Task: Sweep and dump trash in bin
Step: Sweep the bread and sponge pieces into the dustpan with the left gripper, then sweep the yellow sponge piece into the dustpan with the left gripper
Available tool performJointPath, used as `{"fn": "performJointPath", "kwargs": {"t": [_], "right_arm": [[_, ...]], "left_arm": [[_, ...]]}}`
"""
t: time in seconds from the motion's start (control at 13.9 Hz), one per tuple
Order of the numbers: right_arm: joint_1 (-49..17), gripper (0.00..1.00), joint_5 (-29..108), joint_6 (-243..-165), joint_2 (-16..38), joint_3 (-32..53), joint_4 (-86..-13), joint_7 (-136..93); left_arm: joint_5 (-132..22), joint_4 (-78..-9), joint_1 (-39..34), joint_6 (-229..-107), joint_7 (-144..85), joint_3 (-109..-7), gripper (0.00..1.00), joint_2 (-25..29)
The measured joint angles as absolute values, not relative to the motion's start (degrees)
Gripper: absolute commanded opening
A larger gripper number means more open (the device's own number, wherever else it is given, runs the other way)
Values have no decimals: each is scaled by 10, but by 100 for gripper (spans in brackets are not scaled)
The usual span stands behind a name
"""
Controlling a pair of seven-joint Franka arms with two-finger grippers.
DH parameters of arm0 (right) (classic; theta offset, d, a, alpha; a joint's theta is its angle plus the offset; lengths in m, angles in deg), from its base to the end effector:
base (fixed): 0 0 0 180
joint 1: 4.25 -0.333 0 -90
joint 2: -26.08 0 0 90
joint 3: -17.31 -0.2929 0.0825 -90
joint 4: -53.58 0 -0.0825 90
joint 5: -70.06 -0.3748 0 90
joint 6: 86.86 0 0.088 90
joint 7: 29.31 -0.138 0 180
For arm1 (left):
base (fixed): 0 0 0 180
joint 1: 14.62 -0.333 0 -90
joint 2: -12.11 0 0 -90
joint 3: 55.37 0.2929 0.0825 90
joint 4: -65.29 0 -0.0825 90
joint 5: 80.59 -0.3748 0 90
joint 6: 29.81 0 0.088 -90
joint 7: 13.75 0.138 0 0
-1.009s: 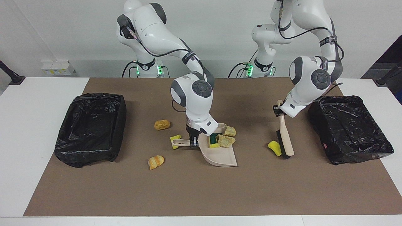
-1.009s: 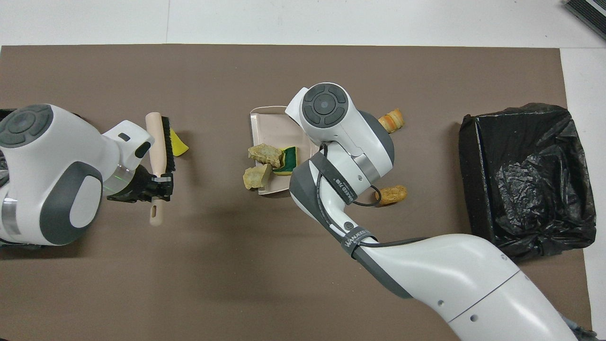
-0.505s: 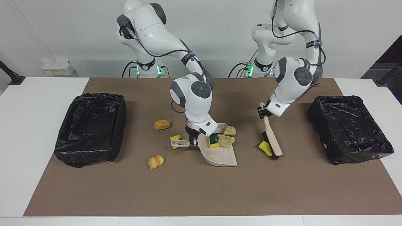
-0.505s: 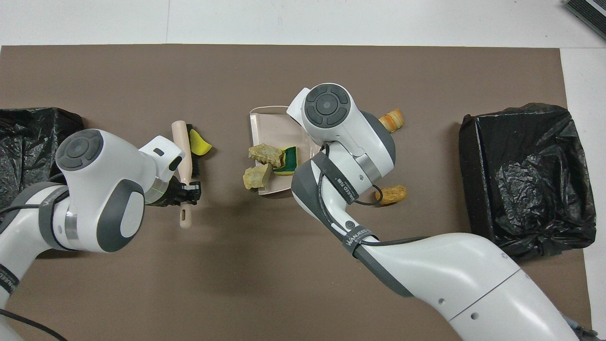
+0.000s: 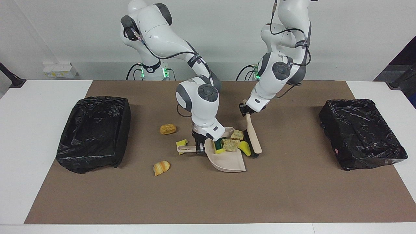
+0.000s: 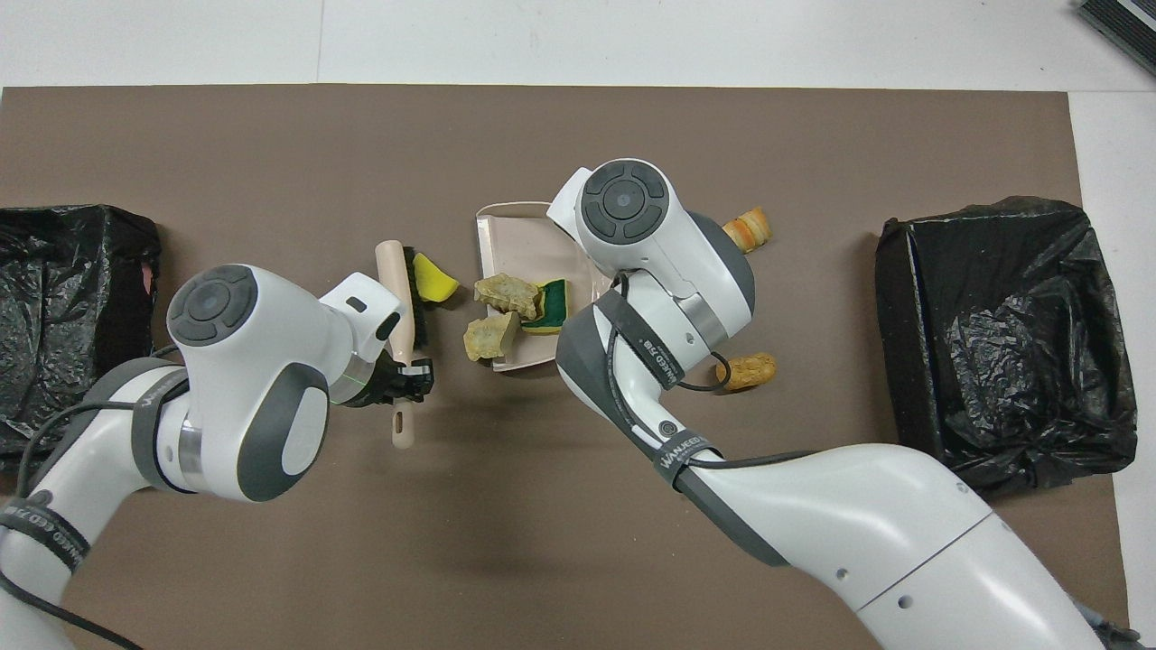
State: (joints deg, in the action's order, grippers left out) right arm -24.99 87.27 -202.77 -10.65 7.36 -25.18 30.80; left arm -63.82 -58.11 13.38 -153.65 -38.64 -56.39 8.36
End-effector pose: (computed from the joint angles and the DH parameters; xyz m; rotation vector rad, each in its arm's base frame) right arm 0.6296 0.3201 0.3004 1.9861 2.2140 -0.0373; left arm 0.4557 -0.2744 0.3187 2.9415 0.1454 -0.2362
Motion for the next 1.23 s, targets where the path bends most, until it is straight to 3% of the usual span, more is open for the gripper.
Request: {"fn": "performJointPath", "kwargs": {"t": [0.65, 1.23], "right_arm": [[-249, 0, 873, -2030, -107, 74, -254, 309], [-245, 0, 873, -2041, -107, 74, -258, 309]], "left_arm": [[-580, -581, 175, -1607, -418, -563, 0, 86], [-580, -557, 160, -1510, -418, -549, 0, 90]]}}
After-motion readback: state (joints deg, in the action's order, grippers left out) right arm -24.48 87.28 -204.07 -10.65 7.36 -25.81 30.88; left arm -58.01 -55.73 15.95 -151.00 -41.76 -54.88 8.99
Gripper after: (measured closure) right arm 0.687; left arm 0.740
